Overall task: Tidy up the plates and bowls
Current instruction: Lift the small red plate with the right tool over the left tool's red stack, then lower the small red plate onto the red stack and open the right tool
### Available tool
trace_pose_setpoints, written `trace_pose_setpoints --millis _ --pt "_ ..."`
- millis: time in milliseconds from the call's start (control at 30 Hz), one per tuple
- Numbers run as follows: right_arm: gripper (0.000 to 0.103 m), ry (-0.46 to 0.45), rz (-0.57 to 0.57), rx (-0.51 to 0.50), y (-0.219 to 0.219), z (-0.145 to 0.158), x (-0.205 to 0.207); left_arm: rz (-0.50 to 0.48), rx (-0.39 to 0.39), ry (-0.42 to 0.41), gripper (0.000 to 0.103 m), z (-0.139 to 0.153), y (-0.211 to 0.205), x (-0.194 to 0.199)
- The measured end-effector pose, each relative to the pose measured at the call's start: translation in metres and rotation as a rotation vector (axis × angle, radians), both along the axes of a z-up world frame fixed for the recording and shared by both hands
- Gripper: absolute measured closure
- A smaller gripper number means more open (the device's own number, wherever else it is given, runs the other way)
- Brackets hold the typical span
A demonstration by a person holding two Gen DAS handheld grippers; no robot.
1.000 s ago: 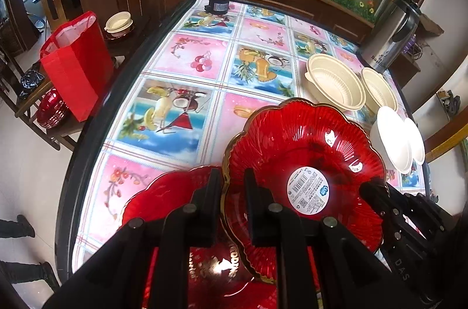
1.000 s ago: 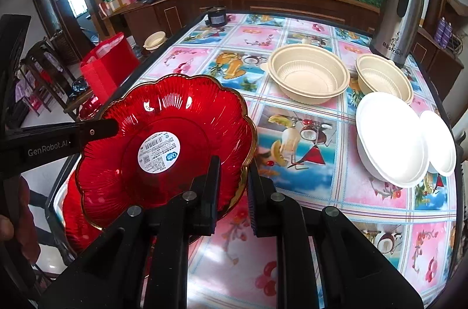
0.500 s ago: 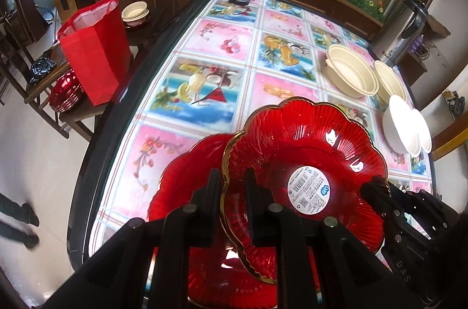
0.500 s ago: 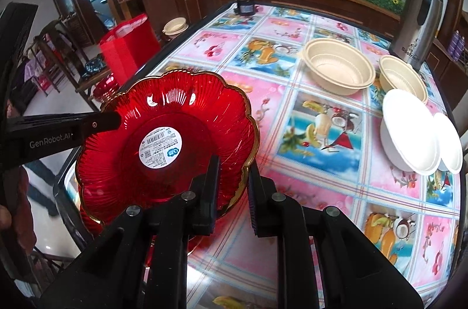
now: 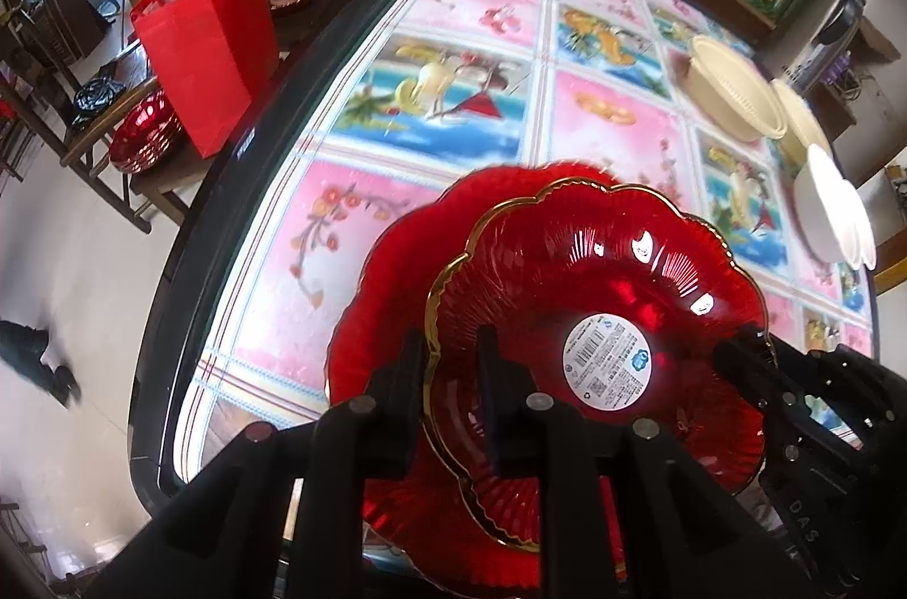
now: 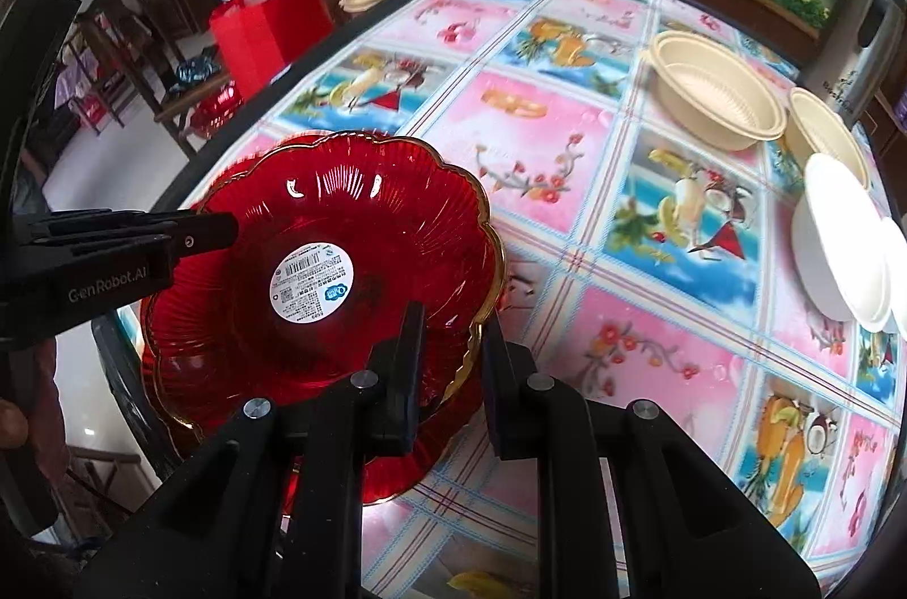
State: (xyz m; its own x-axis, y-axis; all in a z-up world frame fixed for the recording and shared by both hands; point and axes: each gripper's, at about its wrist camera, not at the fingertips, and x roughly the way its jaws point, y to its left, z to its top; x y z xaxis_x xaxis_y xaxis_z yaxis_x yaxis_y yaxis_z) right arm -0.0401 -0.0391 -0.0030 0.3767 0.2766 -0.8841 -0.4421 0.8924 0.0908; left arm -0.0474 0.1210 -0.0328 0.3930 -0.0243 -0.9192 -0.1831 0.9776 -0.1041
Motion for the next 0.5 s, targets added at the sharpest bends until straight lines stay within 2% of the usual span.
trace_pose_setpoints --millis 267,500 --pt "0.085 0.039 0.03 -0.027 0.009 -0.016 0.004 0.016 0.016 0.028 0.084 -0.016 0.005 -0.001" --pt "0.082 0.042 0.06 -0.047 0.013 -0.018 0.003 0.016 0.045 0.004 0.083 -0.015 0.002 -0.004"
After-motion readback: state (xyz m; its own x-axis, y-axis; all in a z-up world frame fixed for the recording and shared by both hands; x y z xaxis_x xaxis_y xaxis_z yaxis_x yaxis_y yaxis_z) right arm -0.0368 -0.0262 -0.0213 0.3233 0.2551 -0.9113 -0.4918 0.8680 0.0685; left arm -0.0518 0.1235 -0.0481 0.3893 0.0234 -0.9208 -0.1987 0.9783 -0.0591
